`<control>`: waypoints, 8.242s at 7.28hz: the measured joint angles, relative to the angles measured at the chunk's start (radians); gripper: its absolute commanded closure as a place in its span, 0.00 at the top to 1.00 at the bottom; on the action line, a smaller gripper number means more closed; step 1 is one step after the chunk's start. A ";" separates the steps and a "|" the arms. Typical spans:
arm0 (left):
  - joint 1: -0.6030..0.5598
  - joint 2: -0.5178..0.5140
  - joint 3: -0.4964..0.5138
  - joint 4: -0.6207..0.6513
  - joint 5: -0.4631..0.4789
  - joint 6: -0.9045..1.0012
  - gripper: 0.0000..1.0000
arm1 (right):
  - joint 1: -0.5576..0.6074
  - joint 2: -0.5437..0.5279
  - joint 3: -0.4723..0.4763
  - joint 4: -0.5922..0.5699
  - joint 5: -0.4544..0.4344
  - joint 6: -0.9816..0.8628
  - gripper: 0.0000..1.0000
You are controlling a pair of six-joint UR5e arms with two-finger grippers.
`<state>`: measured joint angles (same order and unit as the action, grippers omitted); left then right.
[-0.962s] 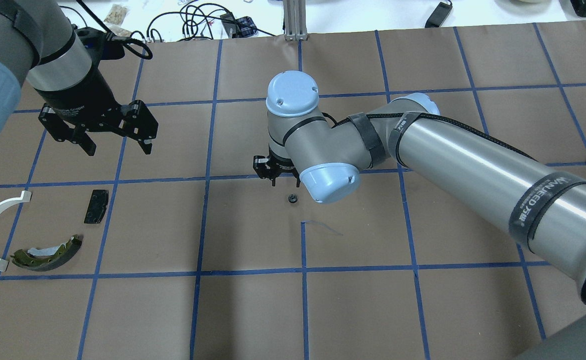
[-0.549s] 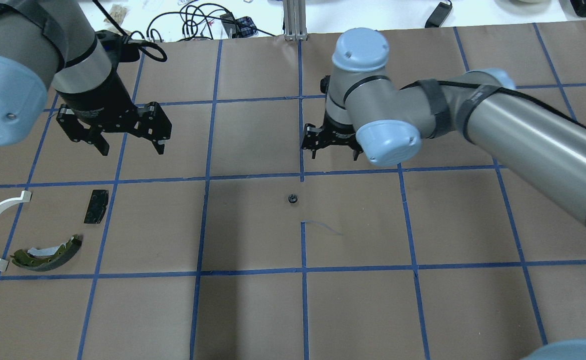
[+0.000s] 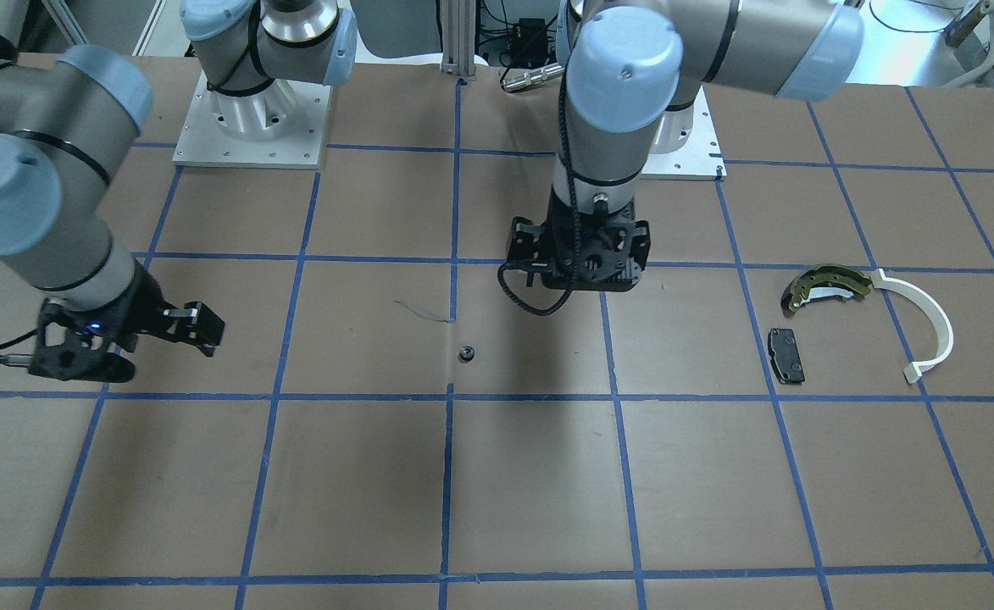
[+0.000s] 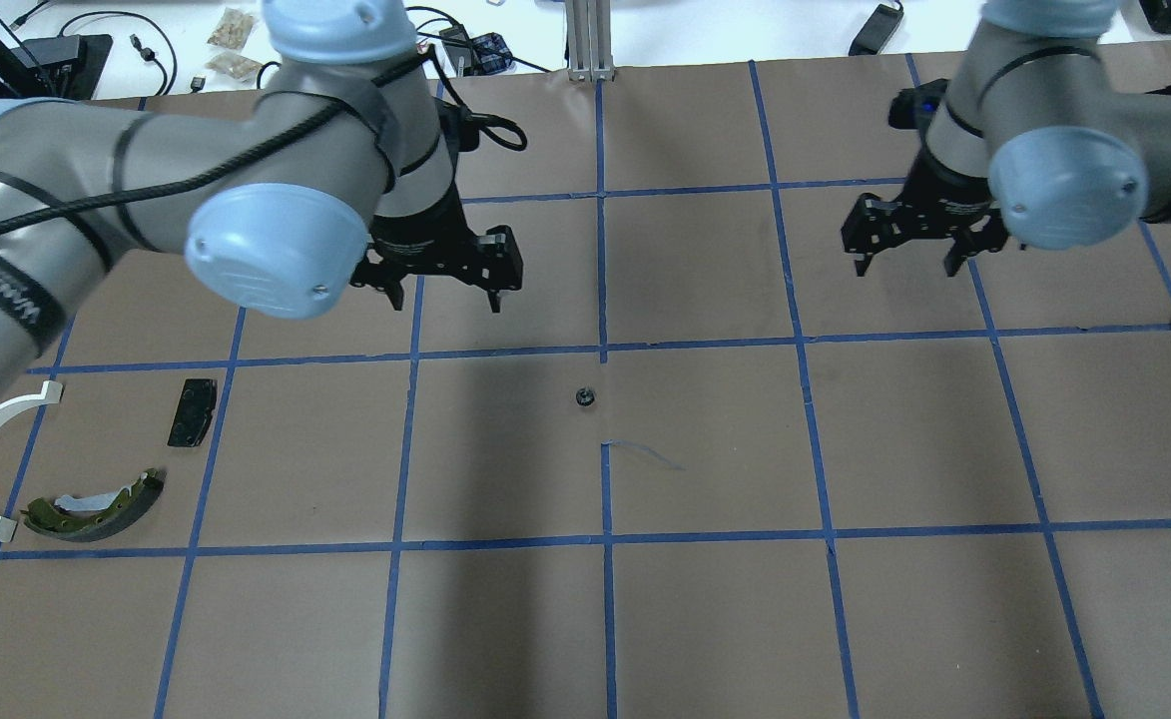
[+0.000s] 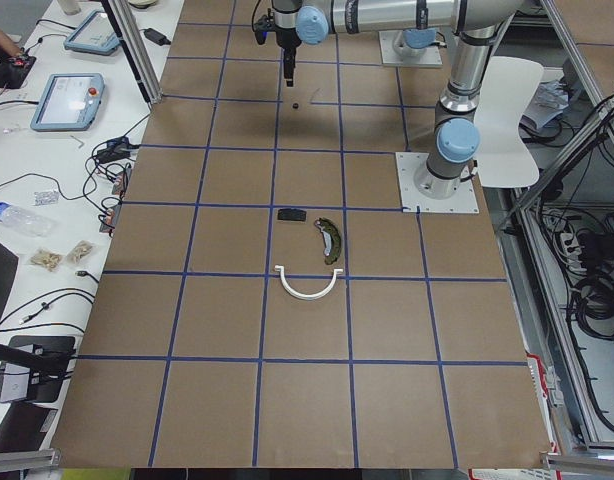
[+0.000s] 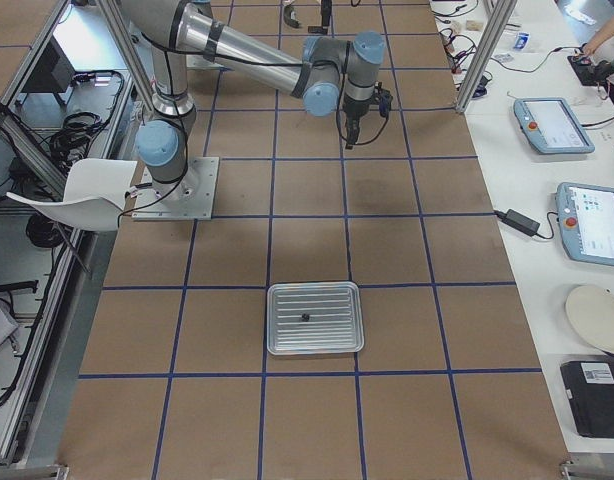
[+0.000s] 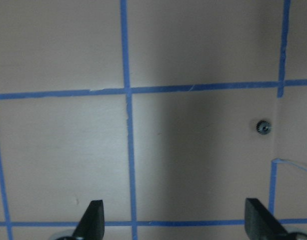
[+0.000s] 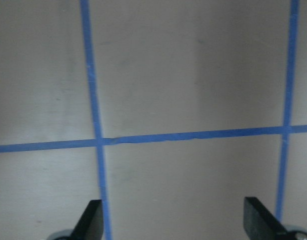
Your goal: Place bearing gear from tray to pile
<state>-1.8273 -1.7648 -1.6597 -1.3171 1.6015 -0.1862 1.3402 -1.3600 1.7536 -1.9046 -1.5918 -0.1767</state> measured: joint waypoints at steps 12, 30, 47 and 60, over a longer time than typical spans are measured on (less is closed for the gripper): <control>-0.099 -0.310 -0.068 0.299 -0.117 -0.032 0.79 | -0.839 0.228 0.033 -0.316 0.002 -1.118 0.88; 0.478 -0.180 0.041 -0.026 0.127 0.475 0.00 | -0.816 0.289 0.032 -0.386 0.055 -1.064 0.15; 0.867 -0.201 -0.081 0.185 0.133 0.887 1.00 | 0.551 0.086 0.057 -0.253 0.073 0.408 0.17; 0.045 -0.165 -0.041 0.132 -0.087 -0.012 1.00 | 0.257 -0.063 -0.281 0.268 0.067 0.050 1.00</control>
<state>-1.7824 -1.9299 -1.7008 -1.1855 1.5145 -0.1983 1.5972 -1.4232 1.4723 -1.6366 -1.5246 -0.1272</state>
